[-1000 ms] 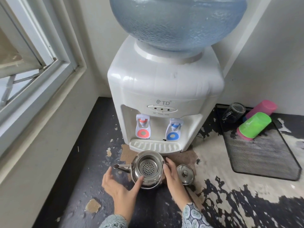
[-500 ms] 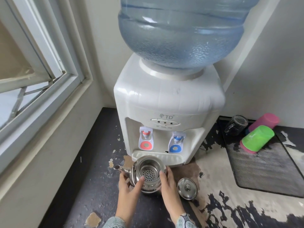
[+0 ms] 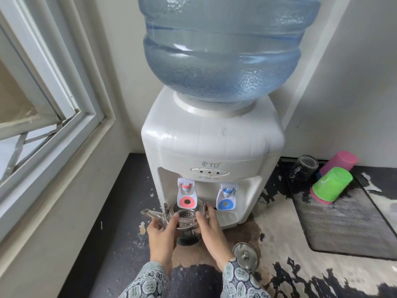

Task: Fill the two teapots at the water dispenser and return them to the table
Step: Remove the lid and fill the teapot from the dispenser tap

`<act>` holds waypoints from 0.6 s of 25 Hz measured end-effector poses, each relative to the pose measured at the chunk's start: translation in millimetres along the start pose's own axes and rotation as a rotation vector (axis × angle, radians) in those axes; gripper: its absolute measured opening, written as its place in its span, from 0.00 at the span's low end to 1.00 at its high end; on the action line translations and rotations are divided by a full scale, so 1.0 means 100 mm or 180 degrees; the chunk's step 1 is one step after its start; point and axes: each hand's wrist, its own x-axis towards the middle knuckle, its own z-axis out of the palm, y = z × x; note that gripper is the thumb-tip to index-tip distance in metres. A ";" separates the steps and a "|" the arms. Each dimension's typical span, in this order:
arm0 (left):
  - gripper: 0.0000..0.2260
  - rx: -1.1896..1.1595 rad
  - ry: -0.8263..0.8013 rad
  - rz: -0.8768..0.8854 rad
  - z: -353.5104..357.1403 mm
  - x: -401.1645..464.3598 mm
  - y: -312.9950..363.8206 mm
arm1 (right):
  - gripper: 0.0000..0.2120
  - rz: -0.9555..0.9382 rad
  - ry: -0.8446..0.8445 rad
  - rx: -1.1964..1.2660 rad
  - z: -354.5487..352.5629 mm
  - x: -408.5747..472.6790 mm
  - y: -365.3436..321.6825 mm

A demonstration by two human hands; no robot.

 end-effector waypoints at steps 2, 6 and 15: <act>0.31 0.0010 0.0120 0.0050 0.05 -0.02 -0.03 | 0.29 -0.0150 0.0116 -0.0092 0.06 -0.03 0.02; 0.29 0.0087 0.0322 0.0066 0.11 -0.06 -0.06 | 0.25 -0.0294 0.0393 -0.0670 0.17 -0.03 -0.07; 0.31 -0.0180 0.0291 -0.0051 0.09 0.03 -0.08 | 0.13 -0.0375 -0.0253 0.0303 0.10 -0.40 -0.66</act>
